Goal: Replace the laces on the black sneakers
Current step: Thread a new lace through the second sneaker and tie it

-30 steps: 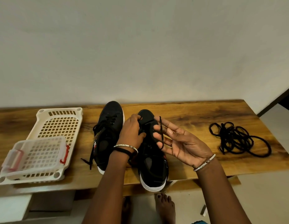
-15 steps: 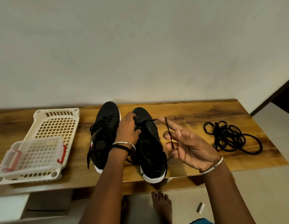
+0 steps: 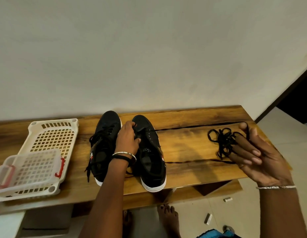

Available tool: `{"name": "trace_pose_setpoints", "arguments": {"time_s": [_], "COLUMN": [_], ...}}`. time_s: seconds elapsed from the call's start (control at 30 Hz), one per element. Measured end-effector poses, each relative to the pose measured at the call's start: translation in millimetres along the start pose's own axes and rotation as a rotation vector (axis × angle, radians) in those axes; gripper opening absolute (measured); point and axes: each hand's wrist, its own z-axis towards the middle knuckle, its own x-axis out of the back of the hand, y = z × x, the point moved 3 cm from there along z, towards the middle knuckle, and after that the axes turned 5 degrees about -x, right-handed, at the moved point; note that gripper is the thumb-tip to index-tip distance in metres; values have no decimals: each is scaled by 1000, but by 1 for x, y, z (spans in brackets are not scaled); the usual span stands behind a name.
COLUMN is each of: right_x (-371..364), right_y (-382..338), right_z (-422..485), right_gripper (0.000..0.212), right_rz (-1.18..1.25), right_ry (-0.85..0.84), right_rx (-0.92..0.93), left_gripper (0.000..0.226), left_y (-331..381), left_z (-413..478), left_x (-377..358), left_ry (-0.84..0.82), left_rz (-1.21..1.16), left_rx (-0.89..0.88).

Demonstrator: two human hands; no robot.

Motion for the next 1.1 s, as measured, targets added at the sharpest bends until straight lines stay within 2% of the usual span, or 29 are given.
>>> {"name": "trace_pose_setpoints", "arguments": {"time_s": [0.03,0.07,0.1,0.13,0.17,0.27,0.33,0.43,0.53,0.6,0.67,0.73,0.8,0.87,0.93,1.0,1.1], "right_x": [-16,-37,-53,-64,-70,-76,-91,-126,-171,-190,-198,-202,-204,-204,-199,-194,-199], "right_y": [-27,-47,-75,-117,-88,-85,-80,-56,-28,-10,1,7,7,2,-4,-9,-14], "right_z": [-8,-13,-9,-16,-13,-3,14,27,35,41,48,53,54,56,57,58,56], "right_gripper": [64,49,42,37,33,25,26,28,26,38,47,48,42,30,19,24,30], "right_rz": [-78,53,138,103,57,-12,-98,-389,-640,-708,-748,-802,-727,-621,-597,-606,-674], "right_ry": [-58,-284,-138,-28,-10,68,62,82,-68,-127,-117,-105,-107,-98,-60,-28,-30], "right_rx": [20,51,59,228,191,202,164,109,76,54,57,56,34,33,63,90,141], "left_gripper": [59,58,58,56,53,36,22,22,21,21,22,26,29,26,19,28,47], "left_y": [0,0,0,-1,-2,-4,-4,3,16,26,34,38,37,30,19,8,-3], "left_z": [0,1,1,1,1,0,-2,0,1,0,-5,-11,-17,-22,-24,-24,-21], "left_x": [0,-1,-1,-1,0,8,17,35,58,75,95,117,137,148,149,141,121], "left_ry": [0,-2,-1,5,19,97,157,218,272,304,350,386,408,417,398,311,95], "left_rz": [-8,-22,-47,-82,-129,-270,-416,-700,-903,-1024,-1167,-1274,-1320,-1276,-1067,-697,4], "left_rx": [-1,-1,1,5,12,41,46,48,6,-26,-58,-105,-161,-174,-125,-85,-142]}}
